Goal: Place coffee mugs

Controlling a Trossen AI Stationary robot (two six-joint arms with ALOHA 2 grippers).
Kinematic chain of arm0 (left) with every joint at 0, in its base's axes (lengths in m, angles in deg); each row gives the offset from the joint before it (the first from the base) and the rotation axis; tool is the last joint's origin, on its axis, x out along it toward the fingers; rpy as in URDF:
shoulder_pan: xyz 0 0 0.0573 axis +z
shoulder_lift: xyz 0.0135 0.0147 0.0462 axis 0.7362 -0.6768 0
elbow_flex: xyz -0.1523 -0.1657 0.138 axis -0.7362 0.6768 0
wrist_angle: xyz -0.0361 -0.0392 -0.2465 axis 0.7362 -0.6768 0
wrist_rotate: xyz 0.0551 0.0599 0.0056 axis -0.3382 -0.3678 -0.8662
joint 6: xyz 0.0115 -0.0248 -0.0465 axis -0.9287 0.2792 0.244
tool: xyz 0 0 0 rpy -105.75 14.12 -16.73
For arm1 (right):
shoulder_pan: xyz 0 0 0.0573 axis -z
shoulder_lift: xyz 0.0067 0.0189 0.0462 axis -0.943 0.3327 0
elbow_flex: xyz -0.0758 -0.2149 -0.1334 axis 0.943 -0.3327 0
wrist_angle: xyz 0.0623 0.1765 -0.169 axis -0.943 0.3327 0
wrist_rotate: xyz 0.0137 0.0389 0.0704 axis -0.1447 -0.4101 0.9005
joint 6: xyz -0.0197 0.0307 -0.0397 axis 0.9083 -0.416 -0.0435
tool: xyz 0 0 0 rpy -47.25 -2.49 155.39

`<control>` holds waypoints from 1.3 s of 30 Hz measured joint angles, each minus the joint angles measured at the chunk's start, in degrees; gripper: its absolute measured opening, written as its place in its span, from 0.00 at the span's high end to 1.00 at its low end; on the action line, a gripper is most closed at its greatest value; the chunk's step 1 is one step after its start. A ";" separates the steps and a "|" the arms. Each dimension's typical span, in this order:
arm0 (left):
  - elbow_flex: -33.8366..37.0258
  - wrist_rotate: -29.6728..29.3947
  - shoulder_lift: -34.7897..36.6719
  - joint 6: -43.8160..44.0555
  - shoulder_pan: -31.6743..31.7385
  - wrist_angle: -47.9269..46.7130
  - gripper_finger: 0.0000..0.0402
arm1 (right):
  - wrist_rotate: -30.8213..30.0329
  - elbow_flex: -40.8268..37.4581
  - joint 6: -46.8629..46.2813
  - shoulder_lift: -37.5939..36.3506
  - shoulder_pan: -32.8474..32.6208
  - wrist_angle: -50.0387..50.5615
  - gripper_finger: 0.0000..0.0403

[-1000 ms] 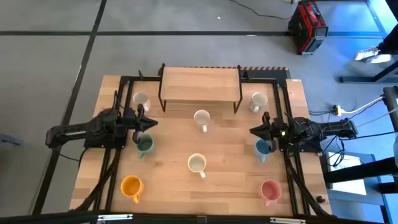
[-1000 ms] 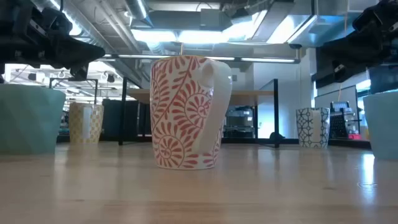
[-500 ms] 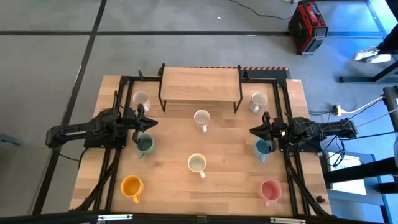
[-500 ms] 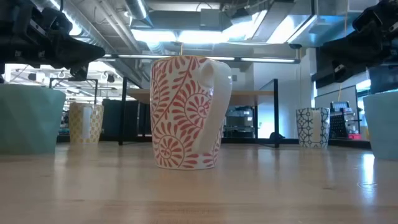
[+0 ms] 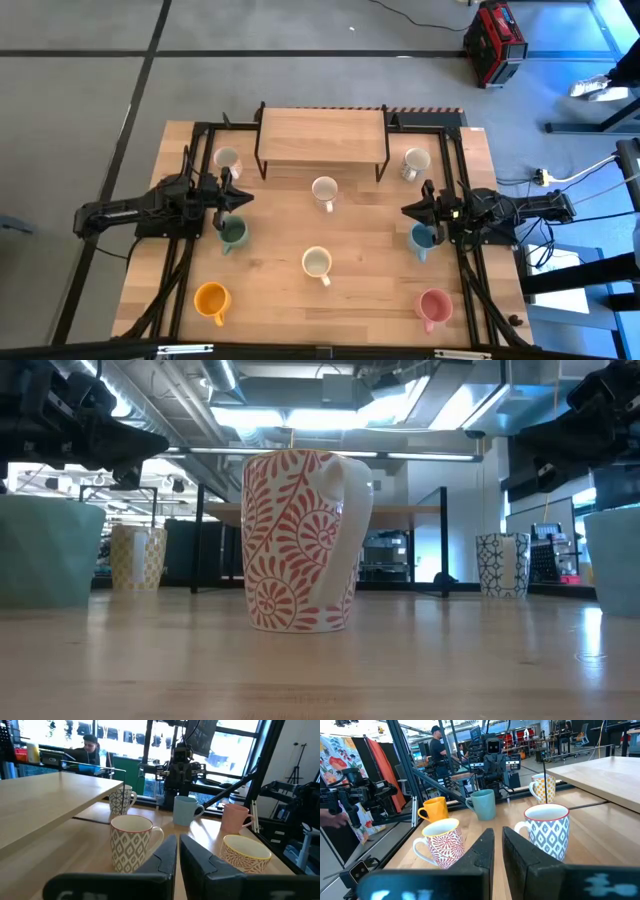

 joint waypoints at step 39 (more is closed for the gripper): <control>-1.98 -7.40 -2.21 24.26 -0.28 20.09 0.97 | -2.16 0.00 0.17 0.02 -0.01 -0.43 0.93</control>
